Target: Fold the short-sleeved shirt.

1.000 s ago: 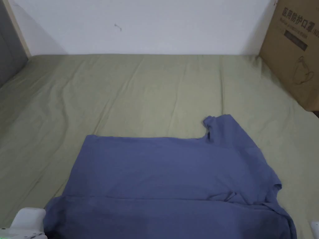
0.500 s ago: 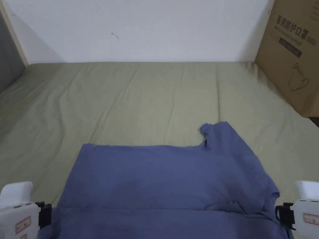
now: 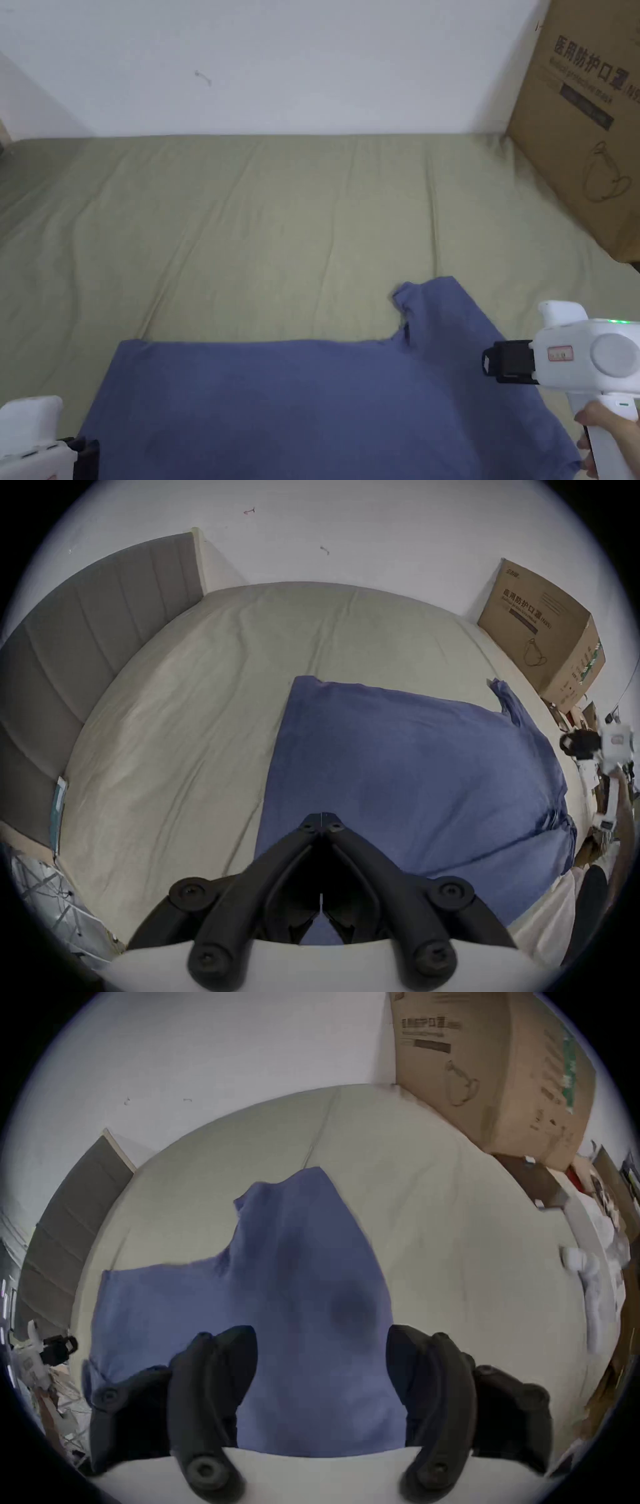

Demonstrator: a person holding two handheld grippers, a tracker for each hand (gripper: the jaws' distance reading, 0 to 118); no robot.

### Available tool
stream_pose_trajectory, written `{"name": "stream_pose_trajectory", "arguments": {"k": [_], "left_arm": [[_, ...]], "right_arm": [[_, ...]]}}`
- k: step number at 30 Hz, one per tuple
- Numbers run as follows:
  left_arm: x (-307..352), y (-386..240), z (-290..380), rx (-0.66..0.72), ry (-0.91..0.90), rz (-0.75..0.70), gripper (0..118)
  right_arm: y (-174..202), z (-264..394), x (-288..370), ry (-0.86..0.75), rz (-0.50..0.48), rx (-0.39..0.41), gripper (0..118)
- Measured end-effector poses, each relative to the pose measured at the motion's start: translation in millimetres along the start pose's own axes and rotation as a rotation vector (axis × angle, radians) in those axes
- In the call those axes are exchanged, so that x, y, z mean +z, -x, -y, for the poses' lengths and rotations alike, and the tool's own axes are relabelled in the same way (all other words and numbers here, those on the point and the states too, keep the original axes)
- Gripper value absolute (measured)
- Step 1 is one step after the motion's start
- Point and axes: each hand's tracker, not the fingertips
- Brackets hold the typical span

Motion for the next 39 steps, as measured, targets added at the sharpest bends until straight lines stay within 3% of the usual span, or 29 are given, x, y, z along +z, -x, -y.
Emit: {"name": "stream_pose_trajectory", "arguments": {"k": [1,6,9,12,13,14,15,16,22,25,26,27,34,35,37,39], "left_arm": [[-4,-2,-2,-0.006,0.008,-0.002,0],[-21,-2,-10,-0.029,0.034,-0.004,0],[-30,3,-11,-0.025,0.056,-0.009,0],[-32,7,-10,-0.028,0.064,-0.02,0],[-33,8,-10,-0.027,0.065,-0.021,0],[-33,10,-9,-0.023,0.064,-0.022,0],[-33,10,-10,-0.021,0.066,-0.022,0],[-33,10,-11,-0.018,0.067,-0.025,0],[-42,17,-36,0.016,0.024,0.001,2],[-62,20,-63,0.028,0.011,0.004,64],[-72,19,-73,0.035,0.0,-0.004,77],[-80,18,-82,0.048,-0.003,-0.027,79],[-149,17,-132,0.094,0.036,-0.027,79],[-159,16,-133,0.097,0.099,-0.03,74],[-169,17,-132,0.098,0.129,-0.035,45],[-153,16,-131,0.067,0.078,-0.04,41]], "right_arm": [[-2,-10,-14,0.014,0.03,0.015,81],[-13,-31,-60,0.064,0.001,-0.019,81],[-13,-29,-82,0.127,0.05,0.03,80],[-8,-27,-73,0.098,0.031,0.056,68],[-7,-26,-69,0.073,0.048,0.083,57],[-7,-26,-67,0.056,0.043,0.084,34],[-7,-27,-65,0.066,0.032,0.063,0],[-7,-27,-65,0.07,-0.004,0.066,0],[1,-32,-57,0.046,0.021,0.058,0],[2,-32,-59,0.05,0.028,0.068,0],[2,-32,-59,0.051,0.028,0.067,0],[1,-32,-59,0.05,0.027,0.066,0],[-2,-31,-63,0.059,0.02,0.041,0],[-2,-32,-63,0.06,0.019,0.037,0],[0,-31,-63,0.06,0.02,0.036,0],[1,-30,-59,0.062,0.016,0.038,0]]}}
